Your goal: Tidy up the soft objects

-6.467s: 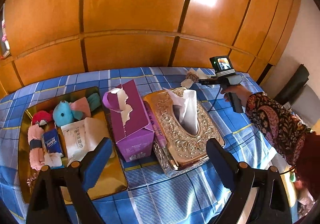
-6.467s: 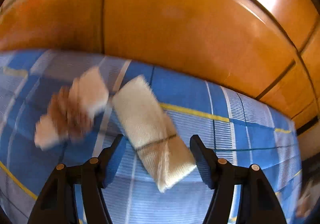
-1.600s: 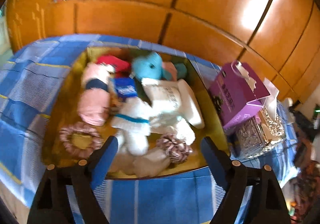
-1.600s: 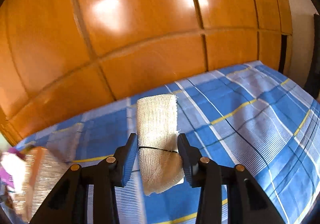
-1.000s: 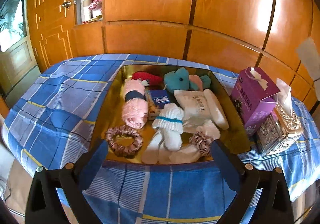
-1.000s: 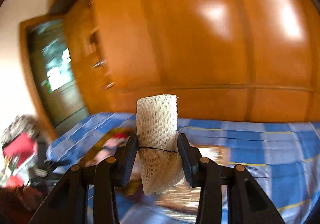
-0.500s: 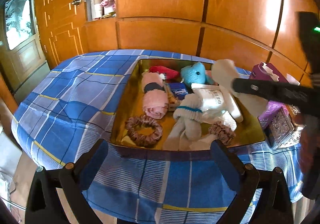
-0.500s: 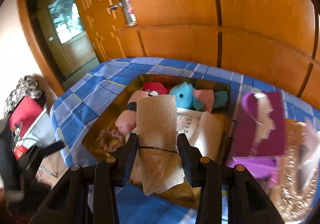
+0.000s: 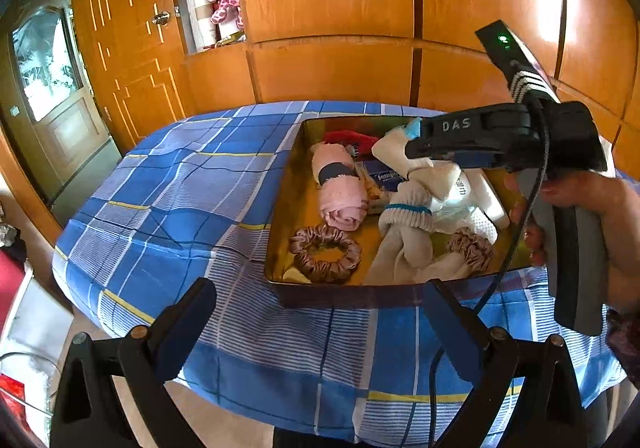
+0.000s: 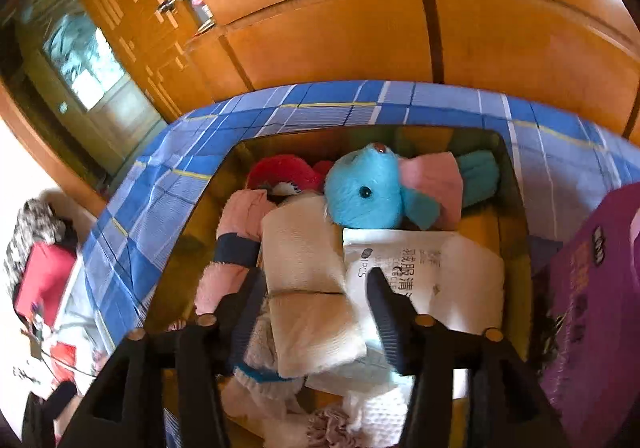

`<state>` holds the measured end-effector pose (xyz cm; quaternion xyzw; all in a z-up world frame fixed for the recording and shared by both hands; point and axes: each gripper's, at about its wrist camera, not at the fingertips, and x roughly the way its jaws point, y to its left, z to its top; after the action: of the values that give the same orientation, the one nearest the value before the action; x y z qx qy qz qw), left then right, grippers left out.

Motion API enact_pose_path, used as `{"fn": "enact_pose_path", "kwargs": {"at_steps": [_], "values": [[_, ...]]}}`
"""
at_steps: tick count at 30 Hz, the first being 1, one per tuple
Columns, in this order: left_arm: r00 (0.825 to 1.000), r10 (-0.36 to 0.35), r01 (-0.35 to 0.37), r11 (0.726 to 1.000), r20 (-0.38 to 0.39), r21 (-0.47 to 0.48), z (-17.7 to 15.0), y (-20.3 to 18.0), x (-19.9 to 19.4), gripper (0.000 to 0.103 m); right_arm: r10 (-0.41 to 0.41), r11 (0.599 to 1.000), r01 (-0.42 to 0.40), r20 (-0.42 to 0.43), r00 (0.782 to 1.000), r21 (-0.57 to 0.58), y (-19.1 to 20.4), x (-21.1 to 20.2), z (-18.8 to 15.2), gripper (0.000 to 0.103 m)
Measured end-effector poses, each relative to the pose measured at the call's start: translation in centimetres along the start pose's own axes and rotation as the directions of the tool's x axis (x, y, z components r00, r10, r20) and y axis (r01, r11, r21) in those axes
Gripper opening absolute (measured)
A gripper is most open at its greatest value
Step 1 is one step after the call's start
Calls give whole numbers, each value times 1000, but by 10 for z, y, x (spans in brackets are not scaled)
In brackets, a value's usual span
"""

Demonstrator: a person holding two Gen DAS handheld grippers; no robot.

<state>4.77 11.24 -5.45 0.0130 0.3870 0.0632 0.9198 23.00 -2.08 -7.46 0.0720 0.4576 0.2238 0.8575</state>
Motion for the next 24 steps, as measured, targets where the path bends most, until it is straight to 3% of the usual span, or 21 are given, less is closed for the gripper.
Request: {"fn": "enact_pose_path", "kwargs": {"at_steps": [2, 5, 9, 13, 16, 21, 24], "values": [[1000, -5, 5, 1000, 16, 0, 2, 0, -6, 103, 16, 1000, -15, 39, 999, -11, 1, -12, -5, 84], [999, 4, -4, 1000, 42, -3, 5, -2, -13, 103, 43, 997, -36, 106, 993, -67, 8, -42, -18, 84], [996, 46, -47, 999, 74, 10, 9, -9, -21, 103, 18, 988, 11, 179, 984, -155, 20, -83, -38, 84], [994, 67, -69, 997, 91, 21, 11, -16, -30, 103, -105, 966, 154, 232, 967, -206, 31, -117, -57, 84], [993, 73, -75, 997, 90, 16, 12, -21, -37, 103, -222, 947, 266, 231, 947, -182, 33, -133, -66, 84], [992, 63, -62, 998, 107, -13, 15, -28, -55, 103, -267, 953, 288, 195, 944, -92, 21, -153, -86, 84], [993, 54, -50, 998, 106, -46, 15, -28, -67, 103, -324, 941, 336, 191, 927, -37, 18, -167, -98, 84]]}}
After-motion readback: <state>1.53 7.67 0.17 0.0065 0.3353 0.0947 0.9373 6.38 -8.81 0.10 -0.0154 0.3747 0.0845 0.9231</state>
